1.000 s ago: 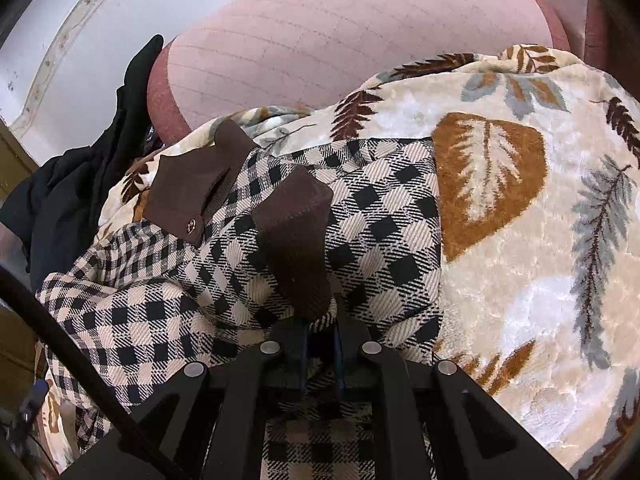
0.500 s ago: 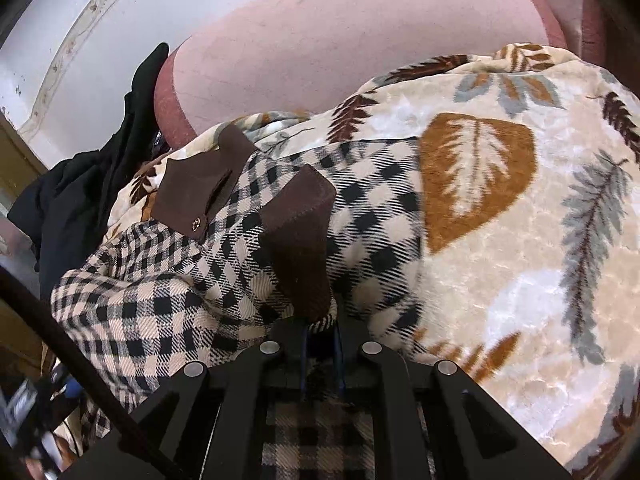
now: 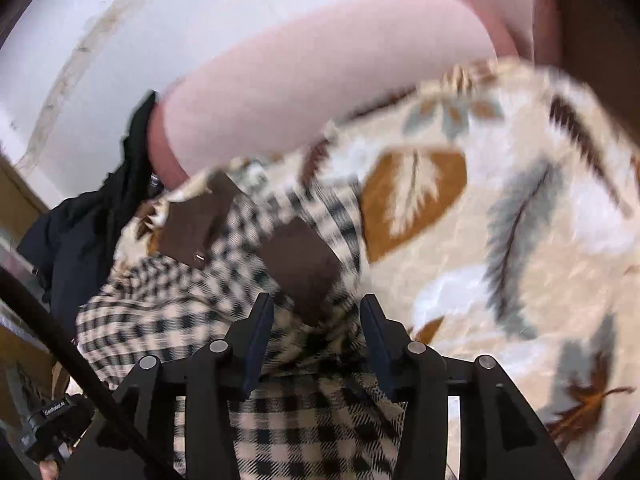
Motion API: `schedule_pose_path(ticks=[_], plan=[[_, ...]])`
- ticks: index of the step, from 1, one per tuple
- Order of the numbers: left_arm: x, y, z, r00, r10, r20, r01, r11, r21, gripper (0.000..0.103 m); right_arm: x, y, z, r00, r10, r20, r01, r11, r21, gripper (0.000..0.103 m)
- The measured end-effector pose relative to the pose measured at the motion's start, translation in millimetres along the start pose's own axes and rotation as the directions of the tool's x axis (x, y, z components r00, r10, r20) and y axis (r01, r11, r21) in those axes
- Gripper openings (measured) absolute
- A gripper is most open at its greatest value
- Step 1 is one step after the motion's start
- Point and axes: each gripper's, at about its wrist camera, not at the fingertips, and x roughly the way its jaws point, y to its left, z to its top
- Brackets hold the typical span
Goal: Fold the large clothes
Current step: 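Grasp the shirt side edge with the left gripper while the right gripper holds the cuff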
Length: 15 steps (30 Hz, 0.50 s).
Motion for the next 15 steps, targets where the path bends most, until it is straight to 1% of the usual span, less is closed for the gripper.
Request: schedule_pose_path(ticks=[2,3,4,5,6,7,9,11,12,13,15], plan=[[-11,4,0,1.000,-0.005,0.007,0.005,1.000,-0.006,0.007,0,27,7,0.999,0.035,-0.019,-0.036,0.997,-0.073,0.051],[-16,7,1,1.000,-0.003,0.013,0.003,1.000,-0.005,0.009,5,49,11,0.997,0.066,-0.046,-0.071,0.989,-0.128,0.055],[-19,10,1,1.000,0.007,0.023,-0.007,1.000,-0.004,0.019,10,63,13,0.994,0.085,-0.067,-0.095,0.982,-0.161,0.058],[-20,13,4,0.999,0.031,0.038,-0.031,0.999,-0.009,0.034,17,83,16,0.988,0.115,-0.099,-0.133,0.970,-0.202,0.059],[-21,17,7,0.997,0.054,0.054,-0.053,0.998,-0.020,0.041,25,104,17,0.981,0.142,-0.132,-0.171,0.955,-0.241,0.060],[-20,21,10,0.995,0.074,0.068,-0.071,0.997,-0.035,0.045,34,129,17,0.972,0.163,-0.170,-0.207,0.935,-0.287,0.064],[-13,28,15,0.994,0.087,0.060,-0.083,0.994,-0.065,0.045,49,173,13,0.963,0.165,-0.213,-0.237,0.897,-0.374,0.068],[-6,31,18,0.997,0.073,0.031,-0.069,0.994,-0.090,0.045,63,218,6,0.963,0.137,-0.232,-0.234,0.852,-0.468,0.068],[-5,31,17,0.997,0.070,0.027,-0.068,0.993,-0.092,0.045,74,243,4,0.958,0.127,-0.257,-0.246,0.822,-0.513,0.069],[-5,29,16,0.997,0.078,0.025,-0.075,0.994,-0.083,0.045,81,259,0,0.954,0.117,-0.277,-0.255,0.802,-0.540,0.071],[-5,24,15,0.995,0.092,0.025,-0.091,0.994,-0.055,0.045,97,289,-7,0.945,0.086,-0.315,-0.268,0.758,-0.595,0.071]])
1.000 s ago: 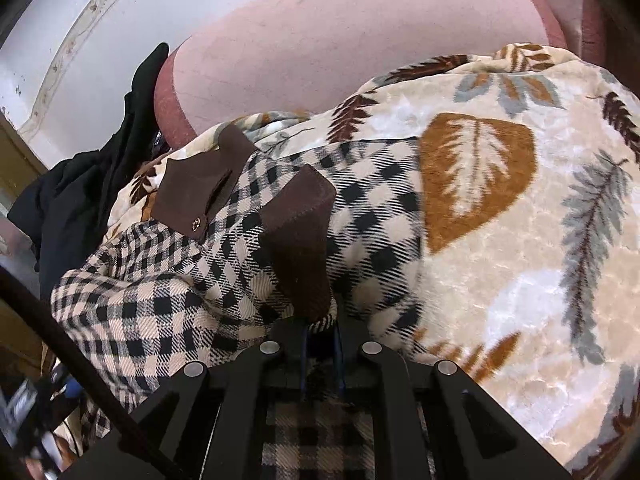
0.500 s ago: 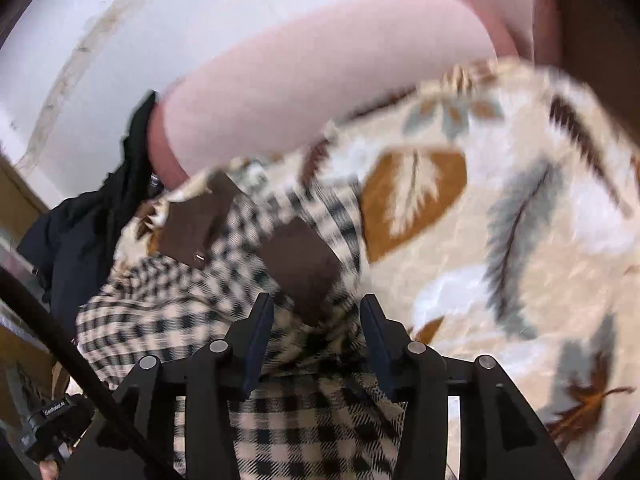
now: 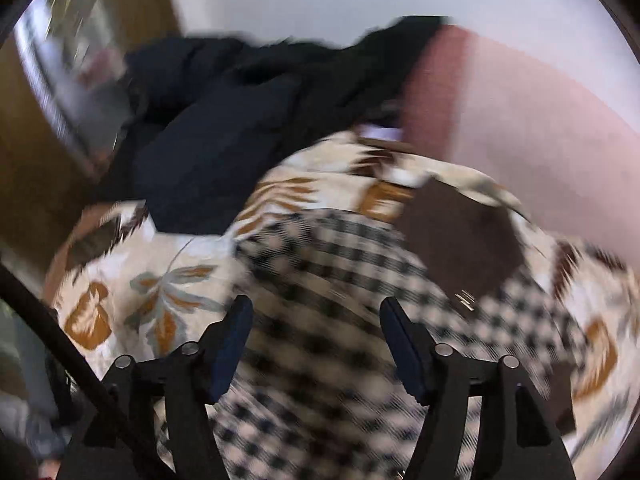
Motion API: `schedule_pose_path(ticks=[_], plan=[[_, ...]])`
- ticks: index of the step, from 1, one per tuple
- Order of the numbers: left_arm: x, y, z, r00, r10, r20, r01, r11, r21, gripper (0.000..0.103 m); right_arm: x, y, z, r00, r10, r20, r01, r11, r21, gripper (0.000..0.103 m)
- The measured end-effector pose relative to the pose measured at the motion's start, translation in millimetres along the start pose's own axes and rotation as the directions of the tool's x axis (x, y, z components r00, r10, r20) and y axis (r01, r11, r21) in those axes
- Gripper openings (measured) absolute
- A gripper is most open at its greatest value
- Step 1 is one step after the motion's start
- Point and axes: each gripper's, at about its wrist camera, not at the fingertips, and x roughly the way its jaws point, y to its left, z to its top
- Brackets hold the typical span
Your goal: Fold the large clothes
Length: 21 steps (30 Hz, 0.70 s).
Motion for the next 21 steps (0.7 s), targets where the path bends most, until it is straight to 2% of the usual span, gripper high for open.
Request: schedule_pose_path(ticks=[5,6,7,8,12,16,21], plan=[[7,-2,-5,1.000,0.019,-0.001,-0.019,1.000,0.018,0.047,50,34,17,0.990,-0.001,-0.139,-0.019,0.990,-0.139,0.071],[10,-4,-6,1.000,0.029,-0.003,-0.029,0.999,0.028,0.047,59,37,18,0.984,-0.027,-0.178,-0.002,0.988,-0.157,0.049],[12,-5,-7,0.999,0.039,-0.001,-0.039,0.999,0.038,0.047,66,37,19,0.977,-0.032,-0.210,-0.004,0.986,-0.169,0.006],[14,-7,-8,0.999,0.051,0.002,-0.051,0.997,0.049,0.047,70,37,21,0.973,-0.041,-0.226,0.001,0.985,-0.175,0.008],[21,-11,-12,0.994,0.106,0.002,-0.106,0.991,0.081,0.047,76,31,41,0.981,-0.092,-0.168,0.062,0.982,-0.178,0.007],[20,-9,-12,0.995,0.099,-0.004,-0.098,0.992,0.084,0.047,104,27,59,0.983,-0.113,-0.147,0.092,0.986,-0.141,0.006],[17,-6,-12,0.997,0.079,-0.001,-0.079,0.994,0.070,0.047,149,26,56,0.975,-0.112,-0.193,0.093,0.990,-0.107,0.006]])
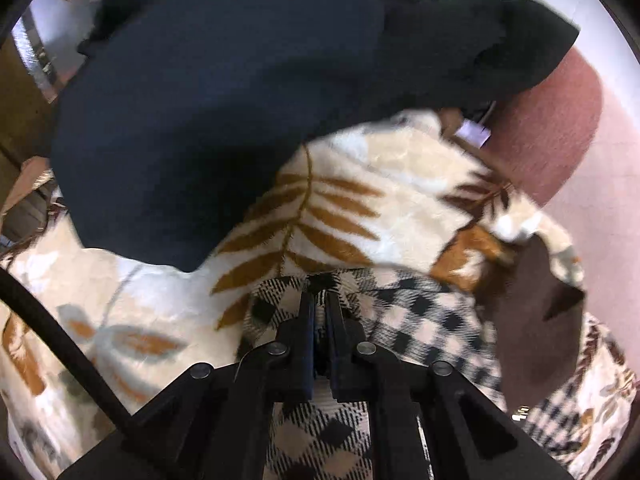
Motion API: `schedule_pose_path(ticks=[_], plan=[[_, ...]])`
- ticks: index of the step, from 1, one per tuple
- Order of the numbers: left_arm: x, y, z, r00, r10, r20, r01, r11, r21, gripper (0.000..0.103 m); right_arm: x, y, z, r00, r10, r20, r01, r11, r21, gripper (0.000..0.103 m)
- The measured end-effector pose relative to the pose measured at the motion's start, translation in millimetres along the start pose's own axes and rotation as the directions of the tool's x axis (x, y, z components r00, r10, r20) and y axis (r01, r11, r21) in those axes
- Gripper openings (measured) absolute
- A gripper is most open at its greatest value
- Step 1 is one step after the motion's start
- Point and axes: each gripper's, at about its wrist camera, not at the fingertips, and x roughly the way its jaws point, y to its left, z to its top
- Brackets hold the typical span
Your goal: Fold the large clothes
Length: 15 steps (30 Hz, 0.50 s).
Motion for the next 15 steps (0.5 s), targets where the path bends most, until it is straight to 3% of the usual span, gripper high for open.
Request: schedule_pose_path(ticks=[5,7,8,12,15], plan=[[0,0,3,1.000,-0.009,-0.012,0.009,1.000,0.002,0.047,-7,-18,-1,0.998,0.060,0.022,-0.061,0.996,0.072,0.014],[-4,3,5,0.999,-0.034,-0.022,0.034,0.999,-0.007,0.047,-37,-32,-7,0.994,0.065,0.089,-0.073,0.993,0.091,0.031],[-9,6,7,0.999,-0.046,-0.022,0.046,0.999,-0.013,0.047,-54,-38,-14,0.991,0.056,0.123,-0.068,0.993,0.094,0.032],[-28,16,11,0.998,-0.063,0.007,0.063,0.998,-0.023,0.048,-113,-54,-58,0.973,0.074,0.219,-0.098,0.990,0.099,0.032],[-38,22,14,0.999,-0.036,0.040,0.037,0.999,-0.023,0.052,-126,-48,-87,0.966,0.110,0.236,-0.140,0.984,0.112,0.017]])
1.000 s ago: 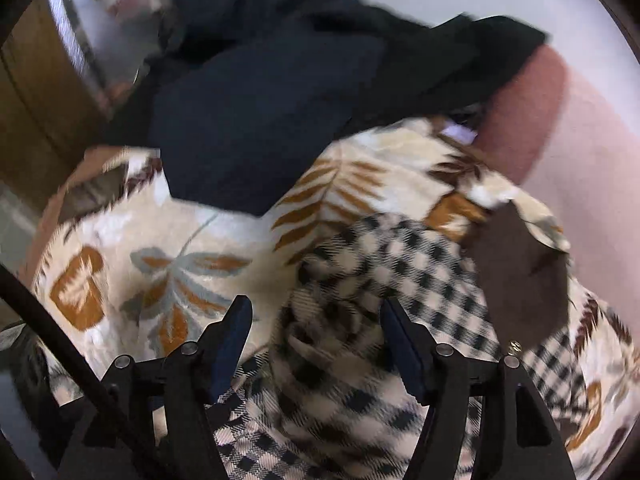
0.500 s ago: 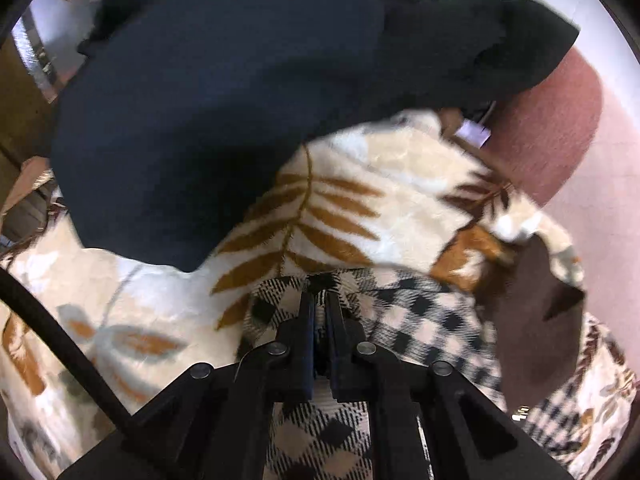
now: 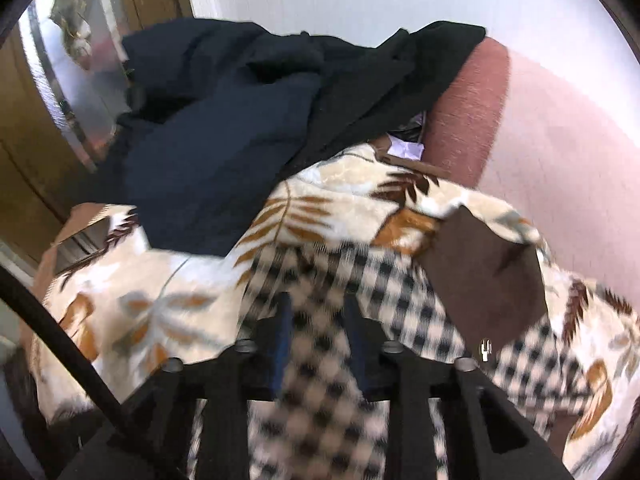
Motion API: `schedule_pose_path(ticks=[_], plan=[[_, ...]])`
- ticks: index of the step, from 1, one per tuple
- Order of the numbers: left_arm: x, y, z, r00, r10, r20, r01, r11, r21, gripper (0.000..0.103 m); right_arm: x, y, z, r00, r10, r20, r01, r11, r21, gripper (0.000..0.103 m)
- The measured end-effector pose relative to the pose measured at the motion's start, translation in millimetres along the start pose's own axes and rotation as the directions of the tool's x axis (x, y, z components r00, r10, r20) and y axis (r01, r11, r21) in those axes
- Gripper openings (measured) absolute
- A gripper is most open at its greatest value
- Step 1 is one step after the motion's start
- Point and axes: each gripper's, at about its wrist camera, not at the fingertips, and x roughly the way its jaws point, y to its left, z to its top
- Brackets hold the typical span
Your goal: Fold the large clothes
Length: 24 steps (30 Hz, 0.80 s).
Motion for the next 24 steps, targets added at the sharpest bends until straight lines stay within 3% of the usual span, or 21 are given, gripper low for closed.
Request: schedule_pose_path(ticks=[5,8,13,16,18,20,24], plan=[[-2,6,3,1.000,0.021,0.011,-0.021,1.000,-0.008,0.052,29,8,-51,0.994,0.068,-0.082,-0.062,0.996,0.069,0.017],[0,5,2,1.000,0.021,0.013,-0.021,1.000,-0.003,0.052,66,8,-80,0.979,0.083,-0.184,-0.062,0.991,0.115,0.017],[-1,-1,-1,0.999,0.027,0.022,-0.028,0.999,0.031,0.052,44,-8,-88,0.982,0.152,-0.110,-0.127,0.970,0.205,0.017],[-2,-4,-3,0.999,0.030,0.031,-0.032,0.998,0.050,0.053,14,-32,-93,0.996,0.092,-0.024,-0.084,0.971,0.225,0.017],[-1,-9,-5,0.998,0.044,0.038,-0.046,0.996,0.072,0.053,3,-57,-99,0.998,0.056,-0.010,-0.051,0.962,0.268,0.020],[1,-12,-6,0.998,0.057,0.037,-0.060,0.994,0.089,0.053,-1,-89,-108,0.999,-0.024,-0.025,0.031,0.954,0.297,0.021],[5,-12,-7,0.998,0.058,0.025,-0.060,0.994,0.091,0.053,-13,-166,-138,0.973,-0.214,-0.082,0.229,0.899,0.374,0.021]])
